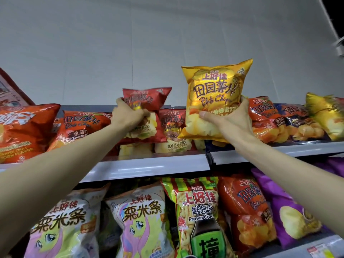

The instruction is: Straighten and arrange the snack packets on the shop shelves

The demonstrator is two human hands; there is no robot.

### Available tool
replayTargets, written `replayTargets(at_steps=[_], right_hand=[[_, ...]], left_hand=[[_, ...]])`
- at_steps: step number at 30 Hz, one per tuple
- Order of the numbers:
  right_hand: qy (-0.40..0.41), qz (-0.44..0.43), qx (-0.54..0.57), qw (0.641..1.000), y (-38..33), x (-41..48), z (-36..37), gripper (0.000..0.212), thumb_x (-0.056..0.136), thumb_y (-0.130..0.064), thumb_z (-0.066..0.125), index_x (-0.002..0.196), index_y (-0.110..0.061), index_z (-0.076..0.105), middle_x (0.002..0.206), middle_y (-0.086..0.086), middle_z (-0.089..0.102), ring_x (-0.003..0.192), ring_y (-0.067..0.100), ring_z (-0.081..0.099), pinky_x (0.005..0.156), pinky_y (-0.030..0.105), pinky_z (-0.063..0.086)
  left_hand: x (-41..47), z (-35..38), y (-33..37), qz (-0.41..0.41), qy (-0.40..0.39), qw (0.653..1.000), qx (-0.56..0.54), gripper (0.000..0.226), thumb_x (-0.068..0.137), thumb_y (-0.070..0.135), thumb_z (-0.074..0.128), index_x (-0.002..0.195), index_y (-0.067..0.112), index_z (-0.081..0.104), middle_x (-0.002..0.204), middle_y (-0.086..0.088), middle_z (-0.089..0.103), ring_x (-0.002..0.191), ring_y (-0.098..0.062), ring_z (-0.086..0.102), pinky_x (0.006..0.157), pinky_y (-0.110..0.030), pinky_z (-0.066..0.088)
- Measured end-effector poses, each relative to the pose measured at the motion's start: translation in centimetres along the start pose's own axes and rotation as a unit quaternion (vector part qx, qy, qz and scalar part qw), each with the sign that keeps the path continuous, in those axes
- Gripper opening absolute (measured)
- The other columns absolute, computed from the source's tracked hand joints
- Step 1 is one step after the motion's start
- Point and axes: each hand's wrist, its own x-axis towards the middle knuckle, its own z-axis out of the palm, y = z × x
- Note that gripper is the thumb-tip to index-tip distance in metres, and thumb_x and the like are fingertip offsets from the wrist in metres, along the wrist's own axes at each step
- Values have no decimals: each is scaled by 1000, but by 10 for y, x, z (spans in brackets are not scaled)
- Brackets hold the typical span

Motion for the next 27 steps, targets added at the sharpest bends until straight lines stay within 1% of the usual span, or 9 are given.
replayTargets(at_steps=[3, 6, 10, 14, 19, 21, 23, 25, 27], right_hand=[[-19, -6, -12, 1000, 4, 0, 3, 137, 54, -64, 95, 161, -24, 18, 153, -1, 50, 139, 28, 50, 115, 44, 42], [-38, -8, -16, 999, 2, -4, 16, 138, 52, -68, 93, 160, -25, 18, 155, -1, 49, 140, 28, 49, 117, 47, 40], [-94, 6, -3, 996, -7, -10, 47, 130, 60, -59, 95, 159, -23, 19, 152, 1, 51, 139, 30, 49, 115, 43, 39], [-143, 46, -20, 988, -20, -17, 93, 137, 58, -61, 95, 161, -20, 15, 156, 6, 46, 143, 33, 44, 116, 44, 37], [-247, 103, -39, 963, -33, -22, 147, 155, 56, -63, 96, 165, -16, -4, 165, 6, 37, 150, 32, 37, 122, 47, 33], [-283, 131, -44, 949, -37, -22, 164, 152, 59, -61, 95, 165, -14, -3, 167, 7, 33, 152, 34, 32, 123, 48, 32], [-312, 150, -30, 938, -40, -24, 179, 136, 64, -56, 95, 162, -9, 14, 162, 8, 38, 147, 32, 38, 113, 40, 39], [-344, 155, -30, 926, -42, -27, 190, 117, 71, -52, 93, 157, -7, 28, 157, 8, 42, 142, 30, 43, 104, 35, 42], [-360, 156, -24, 919, -43, -29, 200, 118, 71, -52, 92, 158, -6, 27, 160, 9, 39, 144, 30, 42, 112, 38, 42]], left_hand=[[6, -19, 9, 22, 37, 993, -112, 94, 73, 44, 89, 146, 15, 37, 112, -3, 72, 105, -23, 70, 87, -38, 58], [15, -48, 10, 35, 81, 977, -195, 101, 58, 53, 89, 142, 28, 38, 109, -1, 77, 97, -20, 77, 91, -48, 63], [7, -90, 12, 52, 110, 970, -209, 104, 59, 56, 86, 148, 30, 38, 123, 1, 70, 107, -21, 73, 98, -47, 61], [-10, -128, 10, 80, 120, 970, -195, 101, 70, 48, 87, 154, 25, 34, 120, 4, 66, 105, -15, 71, 99, -42, 59], [-20, -167, -1, 115, 130, 967, -185, 87, 83, 27, 88, 152, 18, 36, 104, 4, 70, 66, 5, 72, 66, -16, 59], [-24, -182, -8, 122, 130, 966, -189, 95, 76, 34, 92, 152, 20, 37, 113, -1, 73, 81, -3, 77, 78, -26, 63], [-27, -196, -14, 123, 124, 968, -180, 99, 72, 39, 92, 152, 24, 37, 119, -1, 72, 93, -11, 78, 89, -37, 63], [-30, -206, -18, 130, 122, 971, -161, 95, 76, 35, 92, 152, 25, 37, 118, 2, 70, 93, -9, 77, 90, -36, 63], [-34, -214, -19, 140, 128, 971, -146, 92, 78, 33, 91, 152, 25, 37, 118, 3, 69, 92, -7, 77, 90, -34, 62]])
